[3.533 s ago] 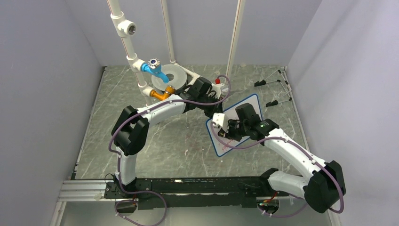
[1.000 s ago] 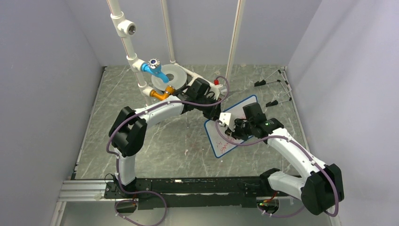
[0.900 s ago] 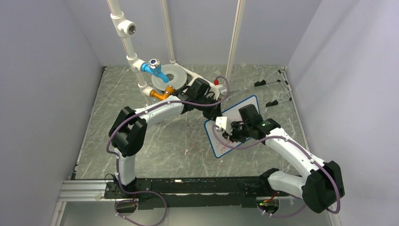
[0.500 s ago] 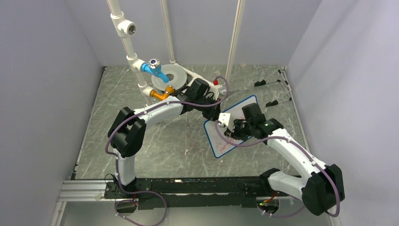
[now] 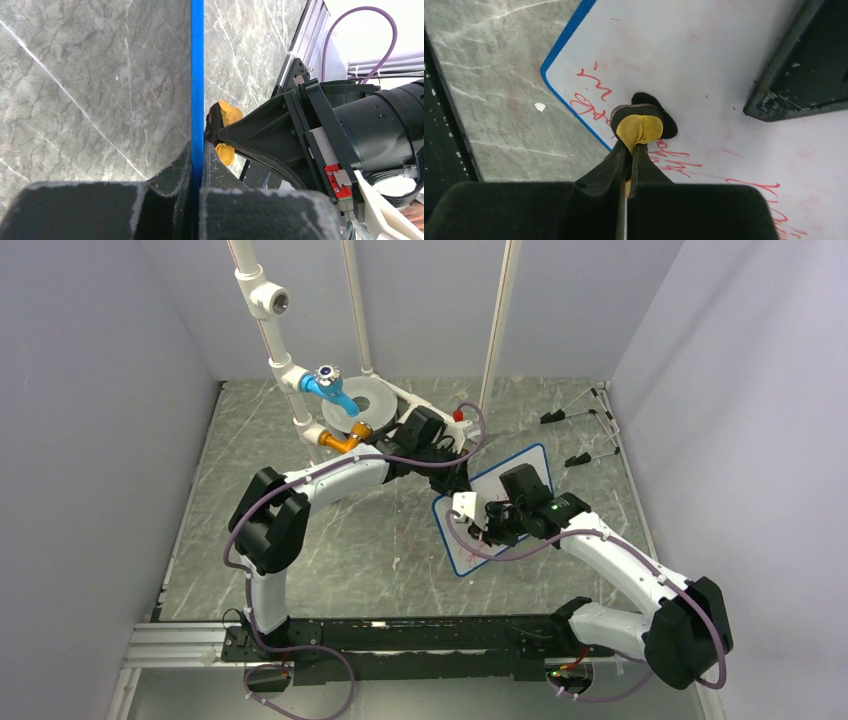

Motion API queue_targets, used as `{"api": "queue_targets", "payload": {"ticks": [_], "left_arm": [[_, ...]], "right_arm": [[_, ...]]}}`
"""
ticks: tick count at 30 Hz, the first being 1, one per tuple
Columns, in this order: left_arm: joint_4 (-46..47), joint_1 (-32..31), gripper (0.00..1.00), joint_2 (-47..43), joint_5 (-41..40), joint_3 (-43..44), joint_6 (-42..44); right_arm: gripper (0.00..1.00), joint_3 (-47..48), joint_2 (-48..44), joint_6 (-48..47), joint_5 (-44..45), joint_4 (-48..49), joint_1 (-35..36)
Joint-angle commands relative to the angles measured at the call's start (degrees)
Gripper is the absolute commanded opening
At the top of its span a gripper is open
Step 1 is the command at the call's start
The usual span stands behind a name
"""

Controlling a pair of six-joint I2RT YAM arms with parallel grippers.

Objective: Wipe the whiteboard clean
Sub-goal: Erase the whiteboard at the center of the board.

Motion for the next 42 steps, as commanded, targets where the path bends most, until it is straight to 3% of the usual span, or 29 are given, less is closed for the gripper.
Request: {"api": "queue_targets", "payload": {"ticks": [1,5,10,14,19,25,29,33,38,42], "left_arm": [[3.86,-0.9,0.0,-4.3,5.18,-0.12,0.37],[4.12,-0.87,0.0,-3.76,5.76,0.17,0.26],[3.66,-0.88,0.0,-3.48,5.93,0.47,0.58],[4.05,-0.84,0.0,-3.56,5.81,0.29,0.49],[3.99,-0.93,0.0,-3.39,5.99,0.47,0.34],[4.4,-1.01,0.0,-3.72,6.16,0.06,0.25],[4.0,-1.04,0.0,-3.6,6.38,0.29,0.55],[4.09,-1.05,0.0,-3.87,6.35,0.02,0.78],[4.3,-1.06,0.0,-3.22,6.81,0.43,0.58],[4.0,-1.03,0.0,-3.56,6.64,0.3,0.86]], "right_arm": [[0.0,1.19,0.02,4.55,3.38,6.29,-0.98],[0.0,1.22,-2.89,10.13,9.86,13.43,-7.99],[0.0,0.49,-2.24,10.66,12.71,14.64,-8.76],[0.0,1.18,-1.69,7.41,5.27,10.15,-8.32],[0.0,2.21,-2.3,4.18,-3.48,5.62,-2.82],[0.0,2.28,-3.17,14.09,11.11,15.67,-6.75],[0.0,1.42,-3.05,14.71,15.48,17.25,-8.48],[0.0,1.64,-3.07,12.47,12.0,14.94,-8.75],[0.0,2.33,-2.84,4.97,-5.31,5.04,-5.64],[0.0,2.95,-2.36,8.16,-2.37,8.13,-4.67]]}}
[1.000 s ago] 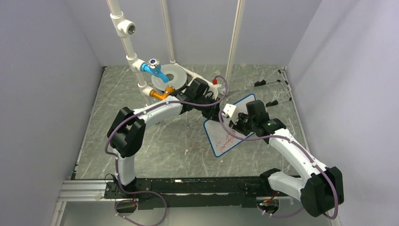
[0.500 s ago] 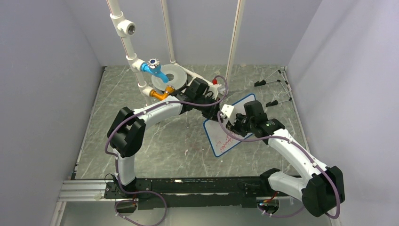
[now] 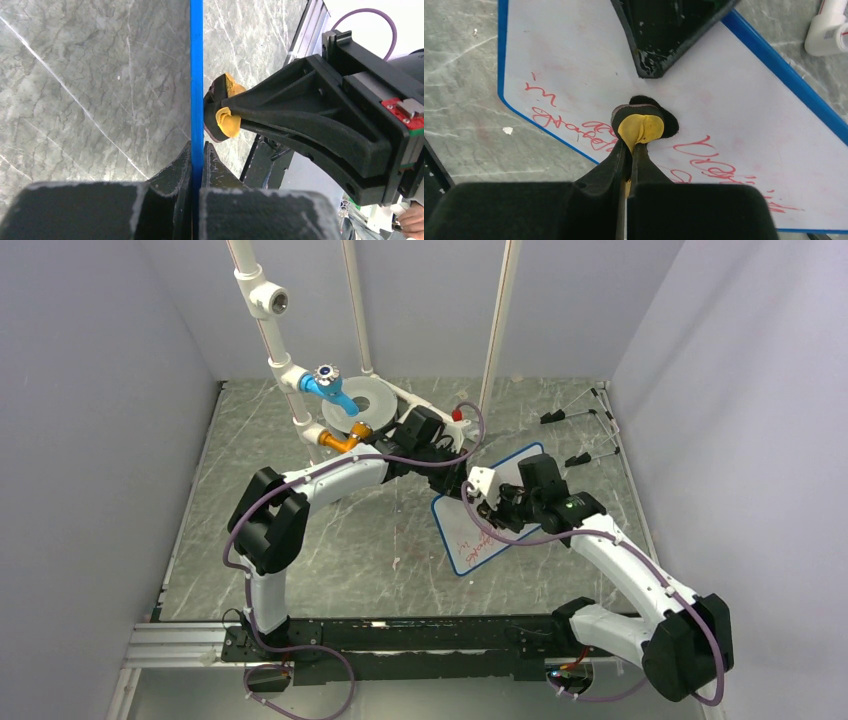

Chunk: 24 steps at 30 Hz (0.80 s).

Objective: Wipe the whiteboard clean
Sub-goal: Erase the whiteboard at the center of the board.

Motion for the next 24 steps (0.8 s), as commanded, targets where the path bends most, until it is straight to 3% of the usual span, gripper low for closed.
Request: {"api": "queue_targets", "payload": {"ticks": [1,4,9,14,18,24], "left_arm": [[3.6,-1.27,0.0,-3.49,6.57,0.55,0.95],[3.35,-1.31,0.0,-3.48,6.65,0.61,1.1],[3.14,-1.28,0.0,-3.59,6.92,0.53,1.32],[3.26,-1.28,0.0,-3.7,7.07,0.53,1.33],[3.19,-1.27,0.0,-3.51,7.1,0.57,1.37],[3.26,-1.28,0.0,-3.42,7.41,0.5,1.38]], "right_arm": [[0.0,2.2,0.09,1.59,-0.7,4.49,0.92],[0.0,1.7,-0.33,5.3,6.24,8.87,-1.75],[0.0,1.39,-0.4,6.31,7.76,9.59,-5.48],[0.0,1.71,0.96,0.23,-5.1,2.55,-3.73],[0.0,1.66,1.3,-2.85,-9.14,-0.17,1.0],[0.0,1.92,0.89,4.95,3.48,7.79,-2.38]]}}
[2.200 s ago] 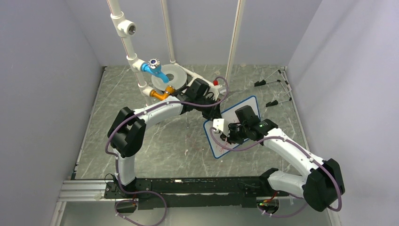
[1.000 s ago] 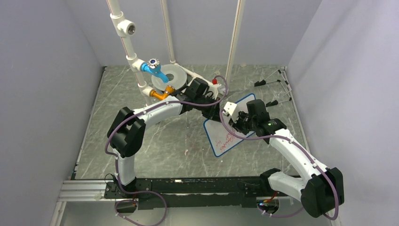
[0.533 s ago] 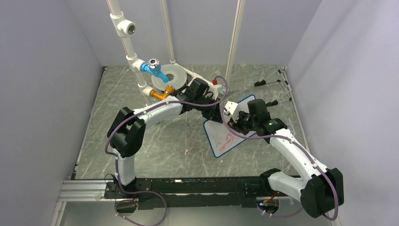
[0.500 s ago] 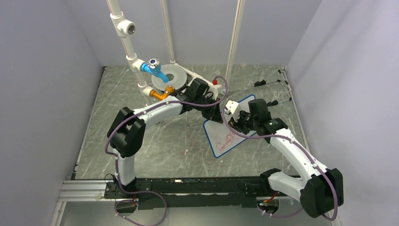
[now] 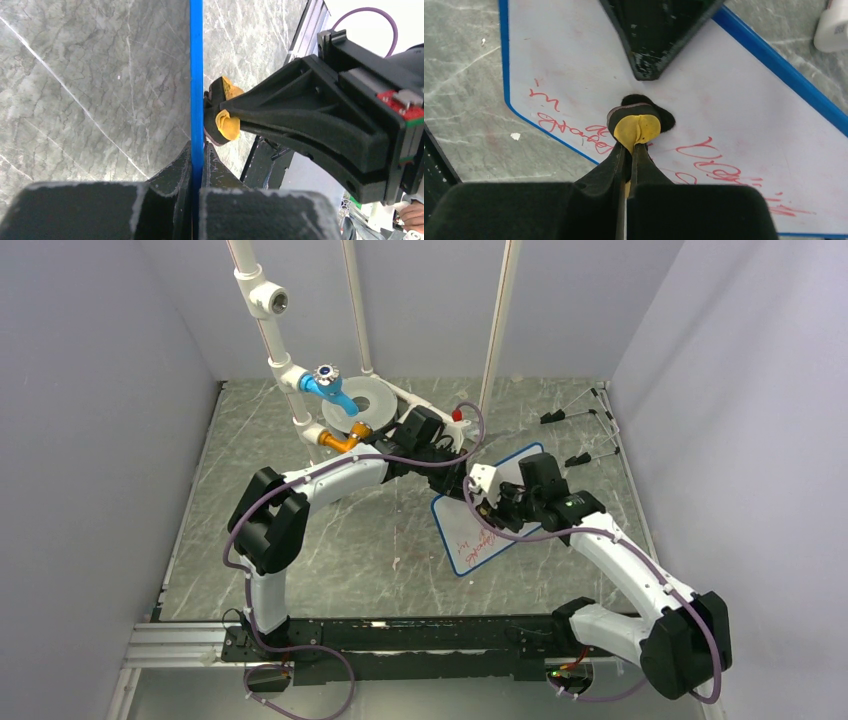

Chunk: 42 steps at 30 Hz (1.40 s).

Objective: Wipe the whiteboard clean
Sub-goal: Erase the whiteboard at the center of the board.

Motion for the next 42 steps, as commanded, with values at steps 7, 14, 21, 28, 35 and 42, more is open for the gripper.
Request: {"api": "queue_targets", "payload": {"ticks": [7,14,21,28,35,42], "left_arm": [[3.47,-1.27,0.0,-3.43,7.15,0.45,0.98],[3.22,-1.35,0.0,-3.26,6.87,0.8,0.89],[3.3,-1.28,0.0,-3.74,6.42,0.22,1.11],[2.55,-1.34,0.0,-3.42,6.29,0.62,1.66],[2.39,-1.3,0.0,-3.25,6.27,0.94,1.57],[2.28,-1.27,0.0,-3.54,6.17,0.74,1.77]], "right_arm": [[0.0,1.26,-0.44,4.82,8.88,8.86,-6.66],[0.0,1.34,-0.22,-4.12,-7.26,-0.65,-0.32],[0.0,1.56,-1.1,6.4,10.71,10.26,-5.19],[0.0,0.61,-0.99,6.21,13.35,11.0,-7.5],[0.0,0.45,0.6,-7.02,-4.62,-3.02,1.24],[0.0,0.73,1.73,1.91,9.73,6.9,-1.6]]}}
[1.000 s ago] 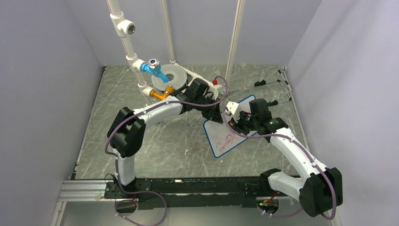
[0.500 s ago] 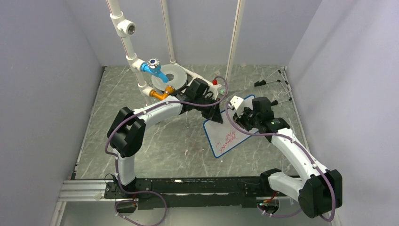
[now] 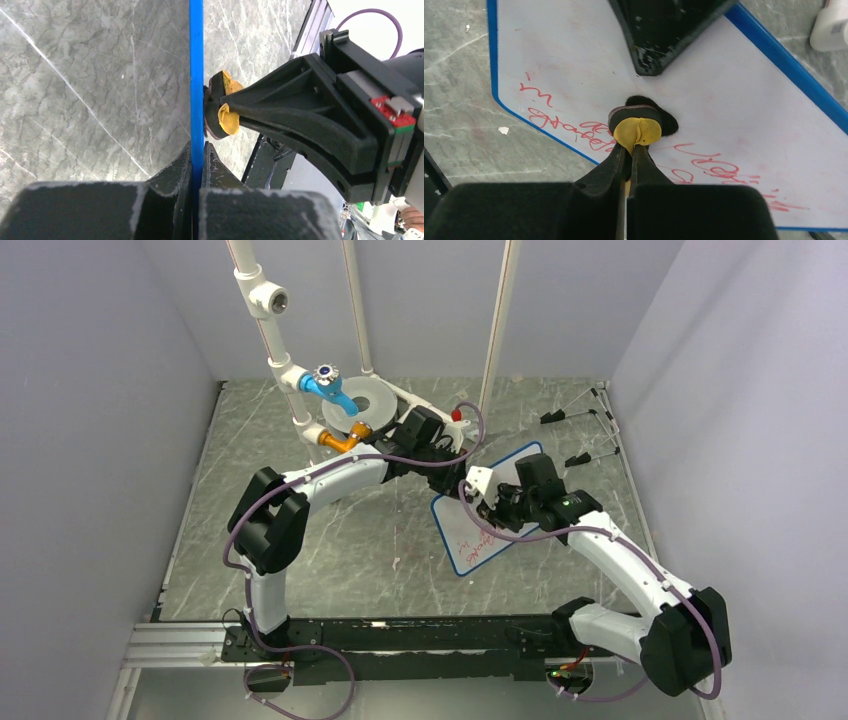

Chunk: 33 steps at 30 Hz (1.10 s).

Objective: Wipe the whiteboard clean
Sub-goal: Erase the whiteboard at the center of the board.

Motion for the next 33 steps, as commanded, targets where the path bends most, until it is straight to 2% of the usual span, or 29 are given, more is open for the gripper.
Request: {"api": "queue_targets", "payload": {"ticks": [1,5,8,10,12,14,16,21,25,28,31,33], "left_arm": [[2.59,-1.28,0.0,-3.4,6.79,0.79,1.83],[2.5,-1.28,0.0,-3.26,6.9,0.79,1.99],[2.25,-1.29,0.0,-3.37,6.89,0.92,2.17],[2.18,-1.28,0.0,-3.48,6.87,0.92,2.27],[2.35,-1.28,0.0,-3.6,6.81,0.8,2.19],[2.35,-1.28,0.0,-3.65,6.72,0.79,2.19],[2.21,-1.27,0.0,-3.61,6.72,0.79,2.19],[2.15,-1.25,0.0,-4.0,6.63,0.53,2.28],[2.14,-1.21,0.0,-3.87,6.8,0.7,2.35],[2.21,-1.2,0.0,-3.8,6.97,0.69,2.43],[2.01,-1.23,0.0,-3.7,7.07,0.95,2.53],[1.96,-1.22,0.0,-3.78,6.99,0.97,2.47]], "right_arm": [[0.0,0.46,0.54,5.76,8.87,9.1,-4.15],[0.0,-0.47,-1.5,9.49,16.05,14.19,-8.64],[0.0,-0.83,-1.21,8.83,15.26,13.58,-9.35],[0.0,-0.35,-0.27,6.88,11.67,11.18,-9.37],[0.0,0.4,0.67,2.84,3.66,4.75,-8.85],[0.0,0.82,1.54,-1.86,-2.76,-0.92,-6.16],[0.0,0.47,1.67,-5.5,-5.05,-3.72,-2.76],[0.0,0.77,2.74,-2.15,0.35,-0.8,-1.62],[0.0,0.69,1.26,5.21,9.1,7.26,-7.86],[0.0,-0.21,0.71,6.5,12.32,9.11,-10.04],[0.0,0.3,1.96,5.04,10.29,6.74,-10.42],[0.0,1.0,2.88,2.17,4.51,2.85,-9.94]]}}
